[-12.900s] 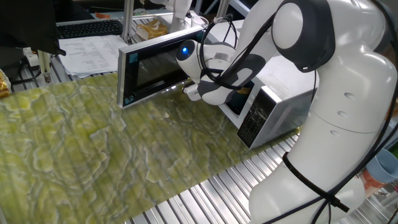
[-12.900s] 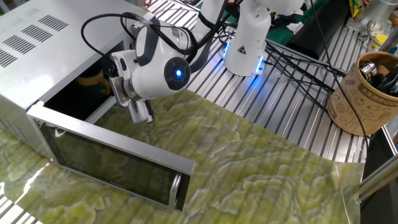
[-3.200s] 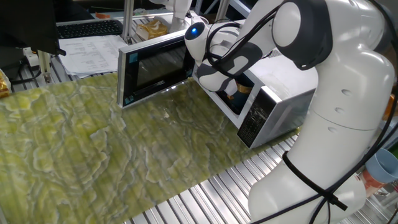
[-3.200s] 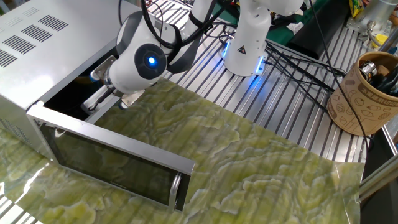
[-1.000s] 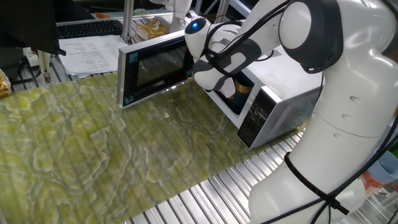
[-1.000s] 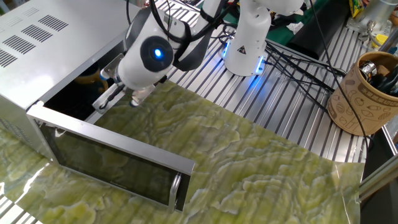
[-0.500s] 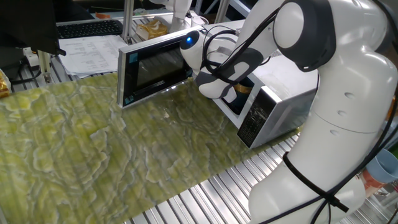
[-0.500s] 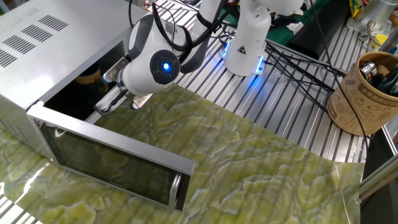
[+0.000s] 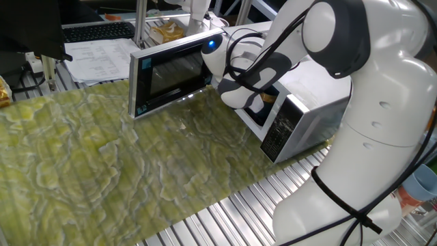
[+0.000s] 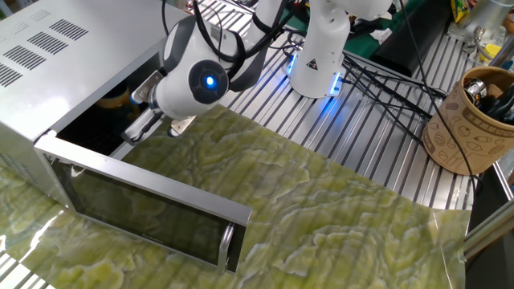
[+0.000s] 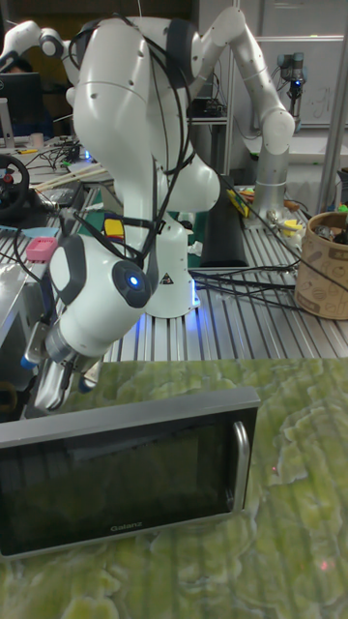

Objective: Put the bowl into the microwave

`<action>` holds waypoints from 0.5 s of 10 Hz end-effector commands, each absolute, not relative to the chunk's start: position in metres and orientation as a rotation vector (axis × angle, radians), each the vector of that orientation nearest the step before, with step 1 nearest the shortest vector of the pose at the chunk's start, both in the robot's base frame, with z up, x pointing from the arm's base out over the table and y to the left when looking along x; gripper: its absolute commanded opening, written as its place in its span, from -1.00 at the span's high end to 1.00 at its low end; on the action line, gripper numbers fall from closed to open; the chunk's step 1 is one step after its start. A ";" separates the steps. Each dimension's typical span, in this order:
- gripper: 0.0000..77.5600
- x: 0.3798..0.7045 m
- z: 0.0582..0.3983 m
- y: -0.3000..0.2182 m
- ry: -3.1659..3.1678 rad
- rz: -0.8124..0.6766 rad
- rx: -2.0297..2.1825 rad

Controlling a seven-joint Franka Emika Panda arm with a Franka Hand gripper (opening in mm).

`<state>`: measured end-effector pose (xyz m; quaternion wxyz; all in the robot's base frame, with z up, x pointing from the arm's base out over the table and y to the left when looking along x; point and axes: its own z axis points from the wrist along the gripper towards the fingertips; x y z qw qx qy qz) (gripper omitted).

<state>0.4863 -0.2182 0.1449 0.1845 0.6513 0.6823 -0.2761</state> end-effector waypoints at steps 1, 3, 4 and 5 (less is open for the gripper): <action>0.97 0.485 0.146 -0.220 1.918 -0.775 1.835; 0.97 0.486 0.144 -0.223 1.909 -0.781 1.826; 0.97 0.486 0.143 -0.226 1.904 -0.789 1.819; 0.97 0.486 0.143 -0.229 1.909 -0.788 1.817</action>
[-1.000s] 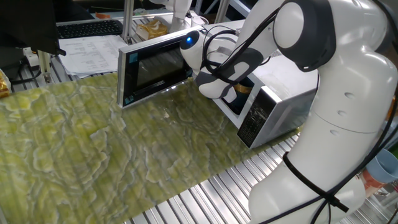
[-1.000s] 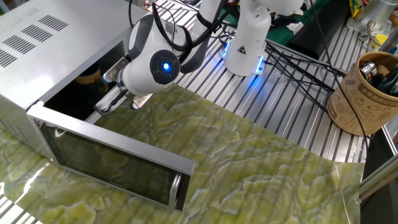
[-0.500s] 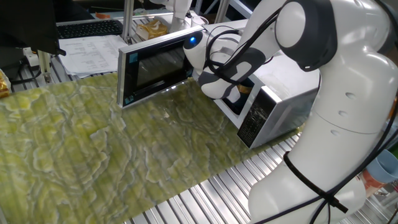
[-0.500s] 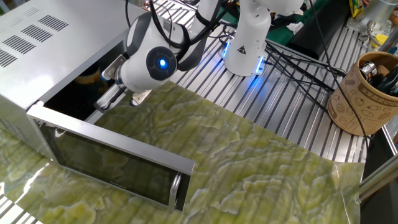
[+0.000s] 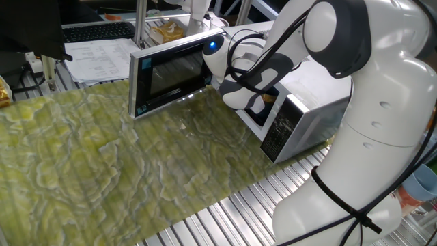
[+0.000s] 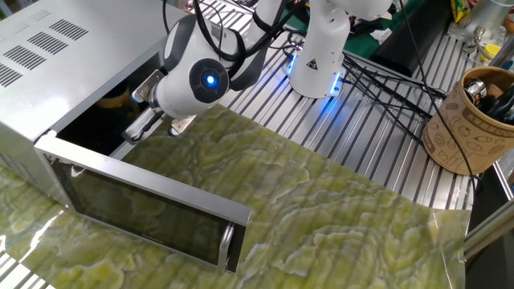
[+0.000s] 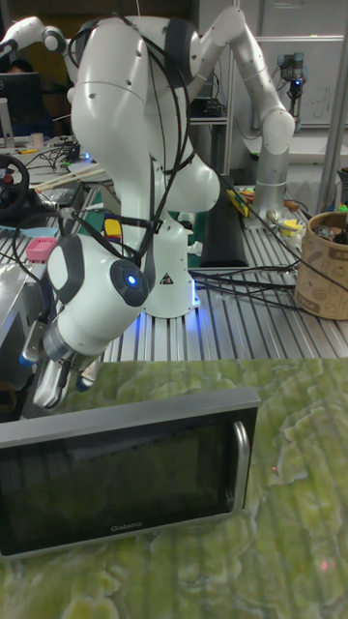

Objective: Put the bowl into the microwave

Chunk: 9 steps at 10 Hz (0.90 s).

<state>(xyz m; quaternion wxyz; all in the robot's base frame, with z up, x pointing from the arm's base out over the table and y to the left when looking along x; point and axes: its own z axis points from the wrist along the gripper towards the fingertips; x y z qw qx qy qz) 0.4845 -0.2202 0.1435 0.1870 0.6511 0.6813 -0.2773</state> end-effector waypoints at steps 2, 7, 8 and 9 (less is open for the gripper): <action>0.97 0.484 0.142 -0.232 1.924 -0.790 1.809; 0.97 0.484 0.144 -0.240 1.930 -0.800 1.791; 0.97 0.484 0.145 -0.244 1.934 -0.802 1.782; 0.97 0.484 0.145 -0.247 1.939 -0.803 1.773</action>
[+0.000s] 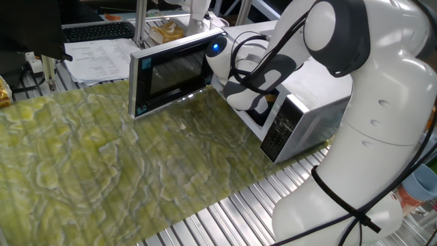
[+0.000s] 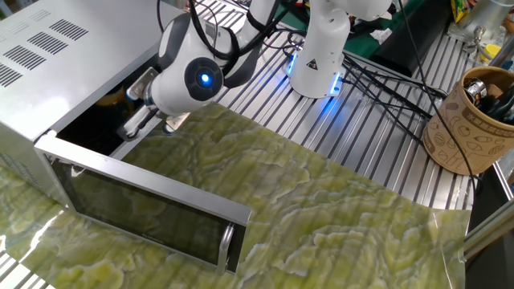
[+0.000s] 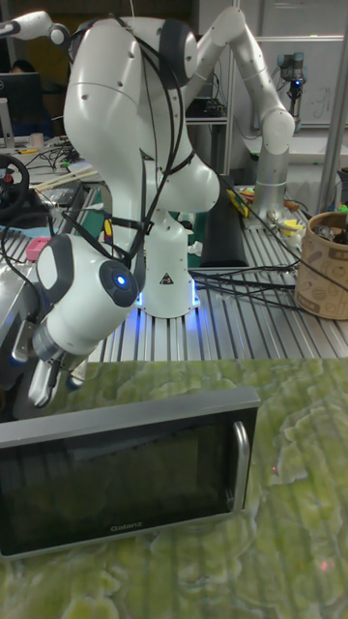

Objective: Put the bowl into the microwave

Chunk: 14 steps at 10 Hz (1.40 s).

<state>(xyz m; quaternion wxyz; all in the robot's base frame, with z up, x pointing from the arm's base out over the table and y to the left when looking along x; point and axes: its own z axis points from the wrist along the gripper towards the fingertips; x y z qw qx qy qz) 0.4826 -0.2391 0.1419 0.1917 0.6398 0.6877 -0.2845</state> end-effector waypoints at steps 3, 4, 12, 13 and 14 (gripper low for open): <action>0.97 0.483 0.149 -0.239 1.955 -0.770 1.806; 0.97 0.482 0.151 -0.233 1.966 -0.752 1.822; 0.97 0.483 0.188 -0.170 2.037 -0.530 1.966; 0.97 0.488 0.200 -0.165 2.055 -0.490 1.994; 0.97 0.491 0.208 -0.162 2.064 -0.477 2.001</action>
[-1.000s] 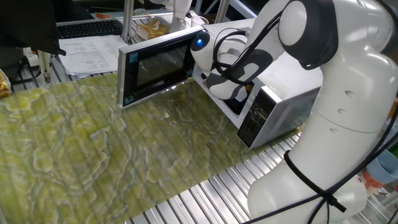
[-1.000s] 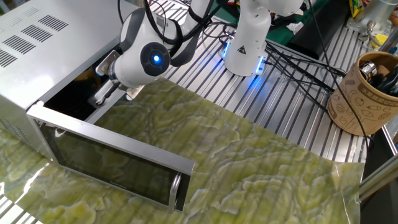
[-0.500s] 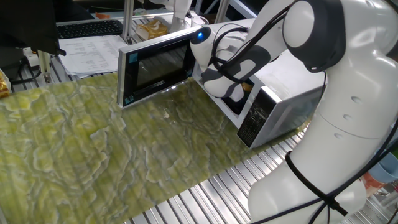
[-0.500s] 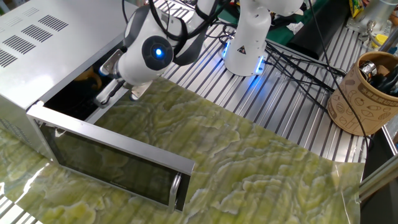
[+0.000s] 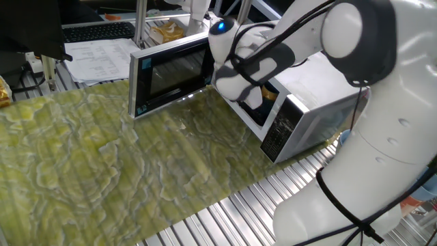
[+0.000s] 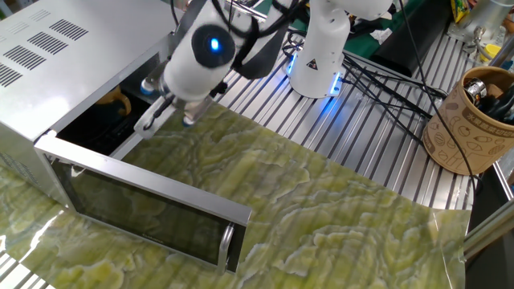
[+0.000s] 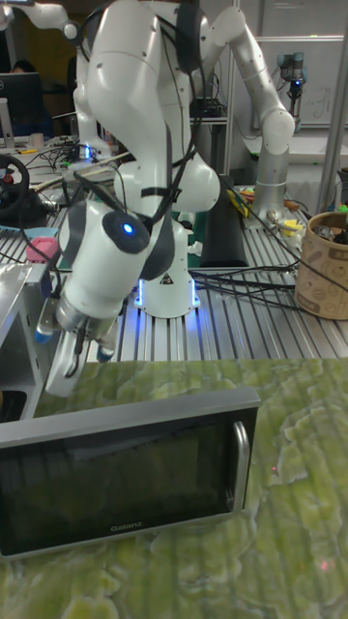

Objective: Put the bowl into the microwave

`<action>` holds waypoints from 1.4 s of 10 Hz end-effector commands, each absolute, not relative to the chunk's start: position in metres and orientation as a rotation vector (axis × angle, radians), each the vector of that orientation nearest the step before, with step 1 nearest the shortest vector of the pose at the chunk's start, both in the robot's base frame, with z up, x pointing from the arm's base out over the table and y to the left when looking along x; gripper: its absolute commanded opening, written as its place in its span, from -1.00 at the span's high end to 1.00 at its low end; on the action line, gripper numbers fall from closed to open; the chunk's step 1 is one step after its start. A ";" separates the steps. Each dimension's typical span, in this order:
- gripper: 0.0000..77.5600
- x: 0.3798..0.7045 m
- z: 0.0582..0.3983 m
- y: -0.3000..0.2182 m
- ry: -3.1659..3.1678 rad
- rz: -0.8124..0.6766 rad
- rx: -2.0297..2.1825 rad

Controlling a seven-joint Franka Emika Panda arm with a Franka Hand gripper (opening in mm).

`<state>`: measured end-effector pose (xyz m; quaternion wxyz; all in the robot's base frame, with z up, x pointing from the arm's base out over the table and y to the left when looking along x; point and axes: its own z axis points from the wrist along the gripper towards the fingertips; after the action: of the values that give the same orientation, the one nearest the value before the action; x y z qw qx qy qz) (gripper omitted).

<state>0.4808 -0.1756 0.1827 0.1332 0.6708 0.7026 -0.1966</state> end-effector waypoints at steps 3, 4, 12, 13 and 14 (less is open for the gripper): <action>0.97 0.492 0.212 -0.160 2.152 -0.429 1.976; 0.97 0.492 0.212 -0.160 2.208 -0.362 1.989; 0.97 0.492 0.212 -0.160 2.633 -0.381 1.574; 0.97 0.492 0.212 -0.160 2.676 -0.388 1.512; 0.97 0.492 0.212 -0.160 2.722 -0.390 1.456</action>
<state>0.4912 -0.1604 0.2109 0.0375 0.5452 0.8291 -0.1184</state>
